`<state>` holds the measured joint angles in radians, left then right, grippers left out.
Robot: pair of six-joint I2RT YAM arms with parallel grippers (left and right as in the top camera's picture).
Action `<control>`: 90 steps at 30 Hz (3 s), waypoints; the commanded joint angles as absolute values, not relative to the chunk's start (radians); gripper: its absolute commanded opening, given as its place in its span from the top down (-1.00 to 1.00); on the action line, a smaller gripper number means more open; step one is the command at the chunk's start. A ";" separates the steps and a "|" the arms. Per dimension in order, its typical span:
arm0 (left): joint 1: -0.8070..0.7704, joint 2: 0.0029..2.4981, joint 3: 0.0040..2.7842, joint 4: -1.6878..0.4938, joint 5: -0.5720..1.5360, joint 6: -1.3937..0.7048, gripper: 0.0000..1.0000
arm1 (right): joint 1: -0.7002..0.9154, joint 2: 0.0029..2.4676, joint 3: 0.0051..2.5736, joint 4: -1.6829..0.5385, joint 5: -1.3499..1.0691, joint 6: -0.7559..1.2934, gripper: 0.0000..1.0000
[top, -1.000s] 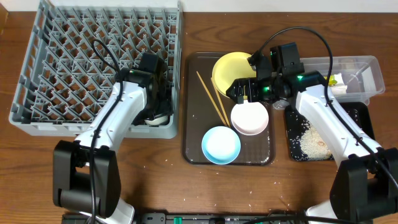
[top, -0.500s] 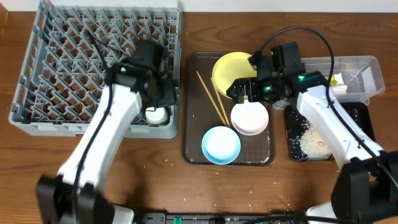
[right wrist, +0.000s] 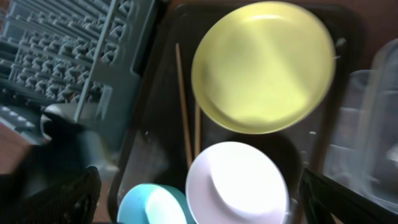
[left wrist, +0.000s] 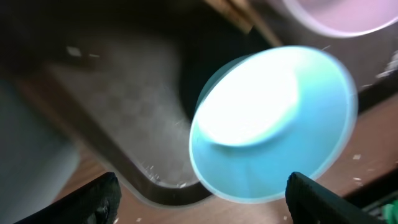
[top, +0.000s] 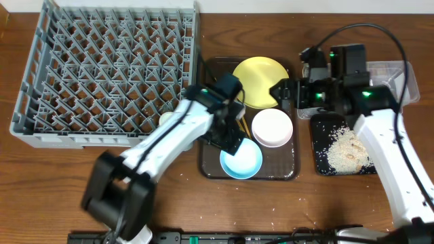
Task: Sort waste into correct bins and load items into the dishwasher
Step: 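Grasp the light-blue bowl with the left gripper and lift it, then place the light-blue bowl into the dish rack with the left gripper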
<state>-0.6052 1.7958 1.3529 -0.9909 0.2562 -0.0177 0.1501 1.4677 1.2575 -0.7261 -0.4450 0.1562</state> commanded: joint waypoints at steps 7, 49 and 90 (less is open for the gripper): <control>-0.611 2.004 1.344 -0.936 0.252 0.014 -0.36 | 0.135 1.418 1.282 -0.752 -0.418 0.118 -0.99; -0.406 1.738 1.359 -0.344 -1.249 -0.271 0.86 | 0.139 1.419 1.281 -0.752 -0.419 0.118 -0.98; -0.509 1.633 1.377 -0.708 -0.437 -0.234 -0.37 | 0.139 1.419 1.281 -0.752 -0.419 0.118 -0.99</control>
<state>-0.5079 1.7248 1.3525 -0.7097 -0.6170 -0.2348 0.1413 1.4292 1.2606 -0.7513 -0.4175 0.1280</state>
